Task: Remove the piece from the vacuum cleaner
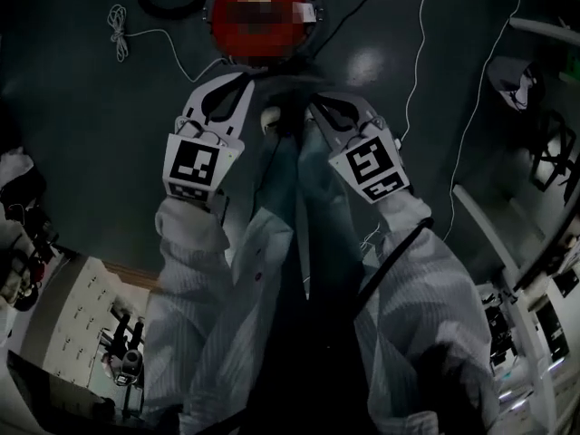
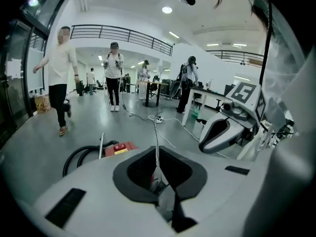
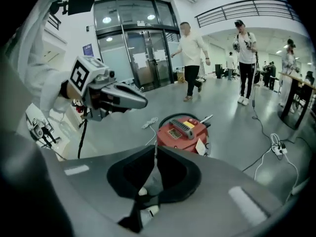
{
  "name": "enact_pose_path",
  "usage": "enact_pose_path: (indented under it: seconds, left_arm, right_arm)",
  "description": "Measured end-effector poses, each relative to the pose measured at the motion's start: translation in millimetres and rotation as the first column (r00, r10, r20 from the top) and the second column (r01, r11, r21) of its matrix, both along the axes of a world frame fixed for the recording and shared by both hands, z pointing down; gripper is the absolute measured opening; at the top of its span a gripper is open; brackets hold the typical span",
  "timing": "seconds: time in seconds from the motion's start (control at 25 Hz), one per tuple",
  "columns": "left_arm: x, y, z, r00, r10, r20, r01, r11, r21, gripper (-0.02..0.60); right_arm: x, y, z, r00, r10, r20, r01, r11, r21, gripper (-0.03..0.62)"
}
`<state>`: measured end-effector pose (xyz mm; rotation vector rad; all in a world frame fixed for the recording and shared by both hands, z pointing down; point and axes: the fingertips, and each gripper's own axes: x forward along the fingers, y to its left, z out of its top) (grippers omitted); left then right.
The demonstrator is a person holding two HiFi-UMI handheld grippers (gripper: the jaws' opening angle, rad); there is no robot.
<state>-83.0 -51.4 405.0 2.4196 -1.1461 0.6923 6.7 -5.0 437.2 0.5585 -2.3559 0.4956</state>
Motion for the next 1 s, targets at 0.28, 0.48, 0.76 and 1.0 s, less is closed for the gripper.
enact_pose_path:
  seconds: [0.28,0.48,0.76,1.0]
  left_arm:
    - [-21,-63,123,0.992,0.003,0.124,-0.006,1.0,0.021,0.02]
    - [-7,-62,188,0.948,0.17,0.268,-0.153,0.985,-0.082,0.129]
    - [0,-66,208,0.938,0.251,0.24,-0.232,0.967,-0.107,0.147]
    - [2,-67,214,0.968,0.217,0.126,-0.197,0.968,-0.153,0.149]
  right_arm:
    - [-15,17,121,0.964,-0.238,-0.121,0.236,0.971,-0.029,0.009]
    - [-6,14,176,0.931,-0.298,-0.211,0.291,0.955,-0.062,0.075]
    - [-14,10,211,0.843,-0.452,-0.292,0.446,0.89,-0.093,0.186]
    - [-21,8,229,0.792,-0.506,-0.343,0.51,0.856,-0.084,0.202]
